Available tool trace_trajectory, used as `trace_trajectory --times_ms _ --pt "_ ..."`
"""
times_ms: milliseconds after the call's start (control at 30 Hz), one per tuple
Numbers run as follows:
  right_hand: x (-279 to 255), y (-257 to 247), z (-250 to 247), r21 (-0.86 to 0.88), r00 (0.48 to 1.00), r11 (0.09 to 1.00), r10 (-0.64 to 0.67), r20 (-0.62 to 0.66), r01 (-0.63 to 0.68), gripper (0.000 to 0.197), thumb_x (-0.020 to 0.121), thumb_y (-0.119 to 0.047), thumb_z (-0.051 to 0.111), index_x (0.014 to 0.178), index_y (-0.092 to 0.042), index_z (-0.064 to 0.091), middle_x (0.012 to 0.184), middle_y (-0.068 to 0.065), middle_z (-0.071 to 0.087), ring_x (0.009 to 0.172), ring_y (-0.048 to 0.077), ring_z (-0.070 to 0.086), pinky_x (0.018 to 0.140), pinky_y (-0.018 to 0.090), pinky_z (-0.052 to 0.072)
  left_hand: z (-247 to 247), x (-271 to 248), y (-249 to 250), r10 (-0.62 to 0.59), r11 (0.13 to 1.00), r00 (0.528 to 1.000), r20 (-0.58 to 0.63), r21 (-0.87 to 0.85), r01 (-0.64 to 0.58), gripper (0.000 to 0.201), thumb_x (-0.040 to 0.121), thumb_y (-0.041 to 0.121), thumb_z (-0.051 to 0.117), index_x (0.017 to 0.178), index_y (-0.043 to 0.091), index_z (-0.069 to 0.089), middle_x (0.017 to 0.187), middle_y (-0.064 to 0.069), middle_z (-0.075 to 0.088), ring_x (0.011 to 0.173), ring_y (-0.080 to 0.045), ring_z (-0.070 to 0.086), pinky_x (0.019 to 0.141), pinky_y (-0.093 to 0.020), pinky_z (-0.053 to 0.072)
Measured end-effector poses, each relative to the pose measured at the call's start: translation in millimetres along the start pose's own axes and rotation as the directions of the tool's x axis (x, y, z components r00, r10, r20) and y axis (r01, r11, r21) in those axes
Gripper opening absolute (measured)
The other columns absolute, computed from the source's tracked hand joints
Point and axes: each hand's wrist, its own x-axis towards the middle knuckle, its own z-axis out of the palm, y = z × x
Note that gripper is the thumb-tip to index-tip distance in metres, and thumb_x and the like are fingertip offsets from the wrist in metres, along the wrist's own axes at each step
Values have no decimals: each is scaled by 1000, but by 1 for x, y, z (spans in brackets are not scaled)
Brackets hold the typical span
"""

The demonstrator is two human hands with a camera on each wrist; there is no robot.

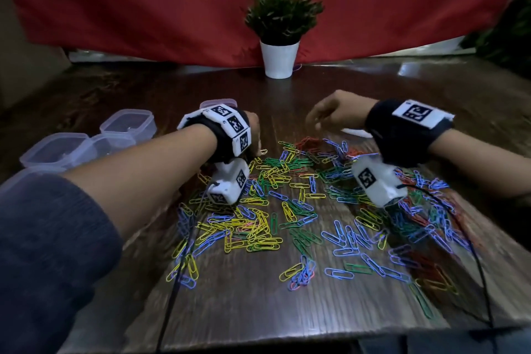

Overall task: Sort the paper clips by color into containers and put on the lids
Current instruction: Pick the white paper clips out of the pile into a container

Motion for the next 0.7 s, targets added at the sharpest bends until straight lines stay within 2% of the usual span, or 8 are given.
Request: trace_trajectory --times_ms 67,133,200,300,400,533,600,700 --pt "-5 10 -6 -24 999 1000 7 41 -6 27 83 0 60 93 -25 67 69 -9 59 63 5 49 47 4 38 -5 -3 2 5 1000 998 63 -16 -4 37 52 48 80 72 18 74 79 5 74 83 -19 69 82 -31 56" --pt "-10 18 -8 -58 998 998 15 59 -12 26 82 -4 64 75 -30 66 57 -15 60 58 5 49 46 6 38 -10 -15 9 49 992 993 109 -125 -35 23 76 28 75 80 7 67 68 5 68 66 -12 64 58 -9 50" --pt "-14 25 -6 -43 997 998 45 61 -43 26 81 -8 67 74 -33 67 61 -12 63 58 9 53 53 17 45 -12 -22 9 67 969 990 128 -243 -34 11 84 10 65 76 8 60 47 8 57 40 -2 50 38 -7 36" --pt "-19 20 2 -6 997 999 50 56 -50 15 82 -11 67 91 -22 71 75 -1 67 63 6 54 55 19 45 -10 -26 -1 88 875 989 123 -484 -18 14 81 1 65 72 11 59 55 2 57 42 -2 48 39 -9 39" --pt "-21 0 17 264 990 962 26 141 -63 13 88 -6 58 100 -8 64 72 7 60 59 11 49 47 12 43 -10 -41 2 147 729 984 98 -683 -41 18 81 -7 61 79 10 58 68 -2 55 60 -8 49 45 -12 47" --pt "-20 -26 35 487 980 872 -52 193 -49 4 90 -11 56 87 -13 59 59 -6 61 46 -2 53 44 12 45 -9 -59 12 221 647 974 43 -754 -113 18 82 -5 60 82 13 57 62 3 59 53 -1 57 46 -15 48" --pt "-19 -32 40 545 989 838 -66 130 -15 12 88 -4 57 78 -11 58 55 1 58 36 -1 46 36 12 39 -7 -66 16 226 607 974 1 -782 -140 20 81 -8 60 82 11 55 65 -1 58 50 -1 59 44 -14 48" --pt "-21 -32 39 576 993 817 -43 108 -28 21 88 2 54 71 -10 56 54 3 57 36 1 45 35 12 37 -7 -72 16 235 536 971 -45 -827 -169 25 78 -12 60 86 11 54 66 -1 64 52 -4 63 47 -13 49"
